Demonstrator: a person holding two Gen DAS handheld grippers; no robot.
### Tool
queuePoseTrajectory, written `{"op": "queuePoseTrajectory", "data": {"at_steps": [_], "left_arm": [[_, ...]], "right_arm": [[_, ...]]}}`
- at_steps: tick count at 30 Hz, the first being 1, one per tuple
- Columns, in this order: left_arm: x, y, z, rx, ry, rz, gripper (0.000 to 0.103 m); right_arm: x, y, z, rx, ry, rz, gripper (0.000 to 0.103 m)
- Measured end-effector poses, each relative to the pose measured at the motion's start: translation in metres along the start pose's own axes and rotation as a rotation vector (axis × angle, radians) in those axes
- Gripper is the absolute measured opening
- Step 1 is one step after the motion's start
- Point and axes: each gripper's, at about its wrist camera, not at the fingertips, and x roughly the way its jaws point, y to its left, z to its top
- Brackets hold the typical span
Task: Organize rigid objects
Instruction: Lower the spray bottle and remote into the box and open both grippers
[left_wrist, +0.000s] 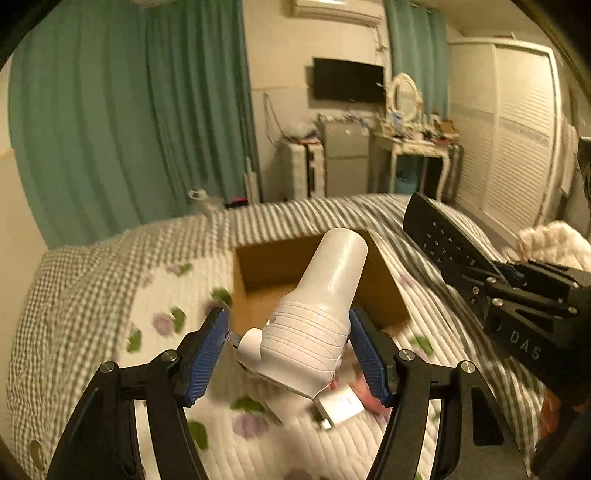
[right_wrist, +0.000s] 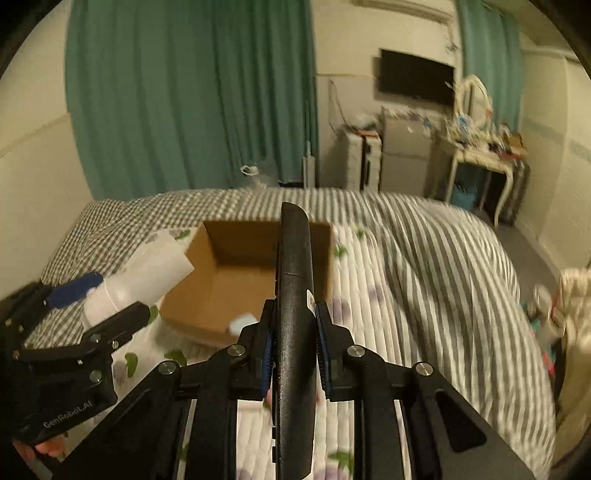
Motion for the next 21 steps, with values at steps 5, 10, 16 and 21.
{"op": "queuePoseTrajectory", "data": {"at_steps": [5, 10, 16, 21], "left_arm": [[0.028, 0.013, 0.025, -0.023, -0.007, 0.044, 0.068], [0.068, 0.019, 0.032, -0.022, 0.009, 0.068, 0.068], [0.122, 0.021, 0.022, -0.017, 0.047, 0.071, 0.068], [0.155, 0.016, 0.014, 0.004, 0.08, 0.071, 0.068]], "right_arm": [[0.037, 0.02, 0.043, -0.057, -0.001, 0.022, 0.019], [0.083, 0.025, 0.059, -0.07, 0.026, 0.046, 0.019], [0.144, 0.016, 0.05, -0.071, 0.078, 0.027, 0.019], [0.19, 0.008, 0.033, -0.099, 0.123, -0.007, 0.019]]}}
